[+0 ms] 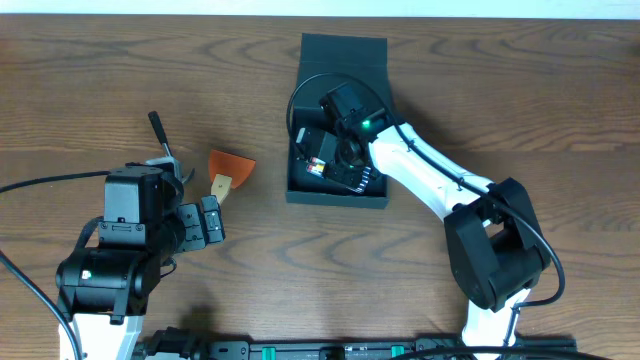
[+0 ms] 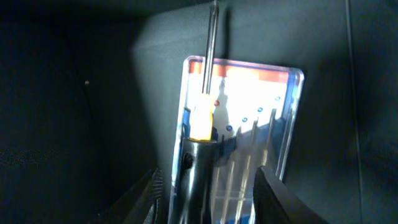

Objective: Pack container
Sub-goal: 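Carry the yellow screwdriver into the black box with the right gripper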

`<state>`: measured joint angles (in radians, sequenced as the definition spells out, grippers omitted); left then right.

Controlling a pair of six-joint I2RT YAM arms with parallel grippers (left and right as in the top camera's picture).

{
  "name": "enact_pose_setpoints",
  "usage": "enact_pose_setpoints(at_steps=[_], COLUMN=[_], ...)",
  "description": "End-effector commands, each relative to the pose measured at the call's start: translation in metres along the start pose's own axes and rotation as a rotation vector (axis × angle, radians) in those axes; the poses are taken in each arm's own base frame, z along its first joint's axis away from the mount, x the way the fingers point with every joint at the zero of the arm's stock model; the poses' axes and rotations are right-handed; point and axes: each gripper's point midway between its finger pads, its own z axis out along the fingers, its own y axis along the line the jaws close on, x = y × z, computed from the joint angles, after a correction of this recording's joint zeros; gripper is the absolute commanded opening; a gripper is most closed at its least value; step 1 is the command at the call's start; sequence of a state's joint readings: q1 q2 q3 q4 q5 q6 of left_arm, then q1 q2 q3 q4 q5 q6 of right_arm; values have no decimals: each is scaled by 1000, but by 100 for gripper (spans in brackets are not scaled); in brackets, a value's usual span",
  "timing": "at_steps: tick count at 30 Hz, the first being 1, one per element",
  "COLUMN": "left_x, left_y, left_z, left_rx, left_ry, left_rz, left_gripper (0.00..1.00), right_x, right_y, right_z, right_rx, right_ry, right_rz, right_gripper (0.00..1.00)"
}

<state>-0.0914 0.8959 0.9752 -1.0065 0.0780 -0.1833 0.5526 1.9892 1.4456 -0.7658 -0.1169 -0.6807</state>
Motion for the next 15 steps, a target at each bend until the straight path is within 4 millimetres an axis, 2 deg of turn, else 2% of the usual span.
enact_pose_setpoints(at_steps=[1,3,6,9,11,13,14,15], left_x=[-6,-6,-6,-6,-6,-6,-6,-6], left_y=[2,2,2,2,2,2,2,2], left_z=[-5,-5,-5,-5,-5,-5,-5,-5], left_rx=[-9,-9,-9,-9,-9,-9,-9,-9], left_ry=[-21,-21,-21,-21,-21,-21,-21,-21], left_rz=[1,1,1,1,1,1,1,1], left_gripper=[99,99,99,99,99,99,98,98], right_x=[7,11,15,14,8,-5,-16,-23], right_y=[-8,-12,-18,-24,-28,-36,-44,-48], right_z=[0,-1,-2,-7,-15,-31,-49,-61], right_rx=[-8,-6,-1,14,31,64,94,111], right_ry=[4,7,7,-7,-27,-68,-106,-130], right_rz=[22,34,53,93,103,111,123,132], right_gripper=[39,38,41,64,67,72,79,92])
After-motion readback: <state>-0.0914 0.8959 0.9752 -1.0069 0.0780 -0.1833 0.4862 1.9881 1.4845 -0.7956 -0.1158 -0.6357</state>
